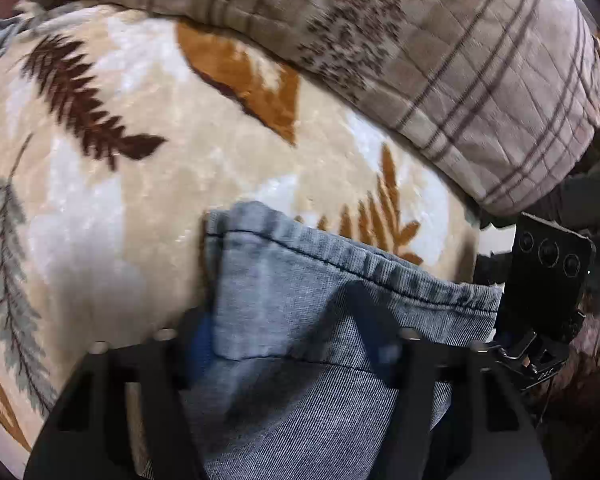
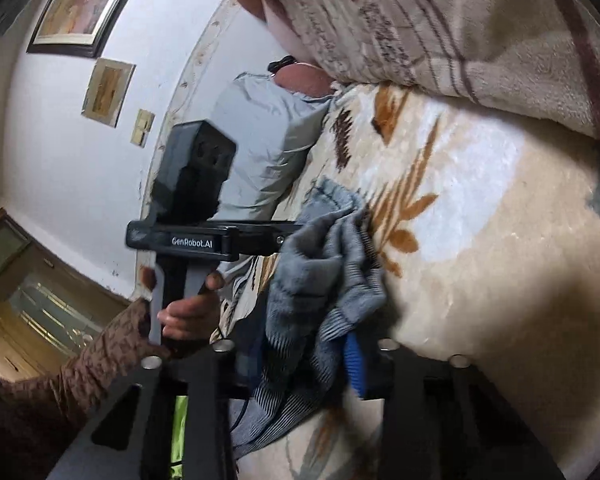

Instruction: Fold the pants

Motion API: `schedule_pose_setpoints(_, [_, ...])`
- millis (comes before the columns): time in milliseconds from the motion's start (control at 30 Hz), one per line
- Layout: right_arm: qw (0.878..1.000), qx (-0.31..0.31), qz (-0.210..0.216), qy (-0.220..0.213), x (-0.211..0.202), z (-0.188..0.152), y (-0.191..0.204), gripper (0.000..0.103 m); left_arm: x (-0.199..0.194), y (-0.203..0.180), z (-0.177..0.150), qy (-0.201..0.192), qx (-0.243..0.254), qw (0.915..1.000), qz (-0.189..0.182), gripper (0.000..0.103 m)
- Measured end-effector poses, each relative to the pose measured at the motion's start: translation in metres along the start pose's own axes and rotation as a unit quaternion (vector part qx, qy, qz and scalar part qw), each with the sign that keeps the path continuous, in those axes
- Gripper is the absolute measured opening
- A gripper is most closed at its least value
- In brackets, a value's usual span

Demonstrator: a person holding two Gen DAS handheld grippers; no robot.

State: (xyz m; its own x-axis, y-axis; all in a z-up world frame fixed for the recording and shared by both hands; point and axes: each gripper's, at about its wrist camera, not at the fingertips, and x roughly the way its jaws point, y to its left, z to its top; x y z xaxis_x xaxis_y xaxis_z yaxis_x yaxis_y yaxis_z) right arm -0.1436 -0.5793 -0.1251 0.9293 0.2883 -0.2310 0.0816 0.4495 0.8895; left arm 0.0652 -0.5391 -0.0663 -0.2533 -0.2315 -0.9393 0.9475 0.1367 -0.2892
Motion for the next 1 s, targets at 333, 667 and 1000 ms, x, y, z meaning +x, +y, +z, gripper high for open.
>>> schedule_pose_setpoints(333, [0.999,-0.025,-0.025,0.012,-0.002,0.002,0.017,0.022,-0.034,-0.011,-0.022,-0.051,-0.015,0.998,0.034,0.016])
schedule_pose_setpoints(667, [0.996,-0.076,-0.04,0.014,-0.007,0.004,0.049,0.022,-0.078,-0.016,-0.048,-0.095,-0.025,0.9933,0.061,0.016])
schedule_pose_setpoints(1000, [0.989,-0.138,-0.042,0.015,-0.014,-0.004,0.097,0.021,-0.132,-0.022,-0.075,-0.138,-0.038,0.9849,0.097,0.016])
